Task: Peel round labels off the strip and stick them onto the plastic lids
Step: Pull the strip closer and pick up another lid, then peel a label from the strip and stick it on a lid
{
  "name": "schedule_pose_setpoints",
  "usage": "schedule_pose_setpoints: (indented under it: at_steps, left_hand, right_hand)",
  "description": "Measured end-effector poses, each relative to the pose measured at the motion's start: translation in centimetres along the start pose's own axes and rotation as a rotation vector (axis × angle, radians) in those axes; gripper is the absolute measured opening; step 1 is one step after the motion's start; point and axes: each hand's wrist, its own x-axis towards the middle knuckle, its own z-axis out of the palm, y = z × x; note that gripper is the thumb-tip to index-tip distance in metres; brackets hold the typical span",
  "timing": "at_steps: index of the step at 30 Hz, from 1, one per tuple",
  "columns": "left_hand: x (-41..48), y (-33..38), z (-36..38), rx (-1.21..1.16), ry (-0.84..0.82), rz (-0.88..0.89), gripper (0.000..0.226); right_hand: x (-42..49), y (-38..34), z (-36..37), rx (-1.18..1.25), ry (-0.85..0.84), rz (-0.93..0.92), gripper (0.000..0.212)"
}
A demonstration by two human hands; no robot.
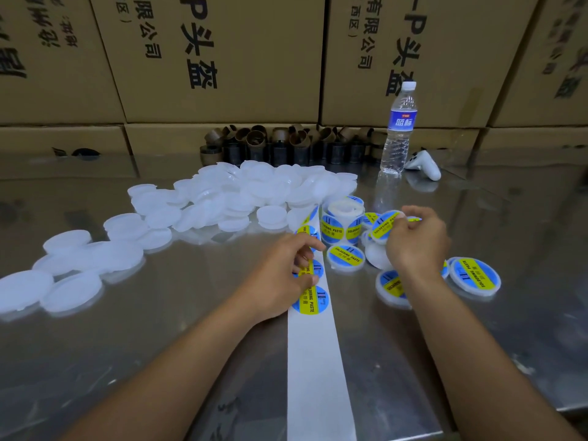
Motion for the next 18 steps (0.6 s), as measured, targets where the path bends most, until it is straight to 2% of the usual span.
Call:
schedule_pose_setpoints:
  at_steps: [3,8,12,14,16,18]
  left_hand:
    - [0.0,-0.6,-0.3,0.12,0.07,0.022,0.047]
    - [0.4,-1.5,-0.7,0.229,0.132,-0.083,0.066]
    - [0.5,-1.6,-0.7,0.162,0.126,-0.088,0.065]
    - [0.5,-1.5,-0.7,0.167,0.16,-0.081,0.065]
    - [0.6,-1.5,-0.7,0.168,0.181,-0.078,0.066]
    - [0.7,-1.4,-0.7,0.174,0.19,-0.074,0.067]
  right_hand:
    - [-0.1,0.1,-0.1,-0.086,-0.019,0.033,0.025]
    - [-0.1,0.0,-0.2,-0.11,-0.016,0.018,0.029]
    - [-0.7,-0.1,-0.3,-0.197,0.024,-0.102,0.028]
    - [-1.5,-0.3,-0.2,-0.16,0.01,-0.256,0.026]
    - [-2.5,-0.5,0.3,-0.129,-0.143,-0.421,0.022]
    - [-3.4,-0.5,0.8,-0.192,-0.372,-0.497,0.023]
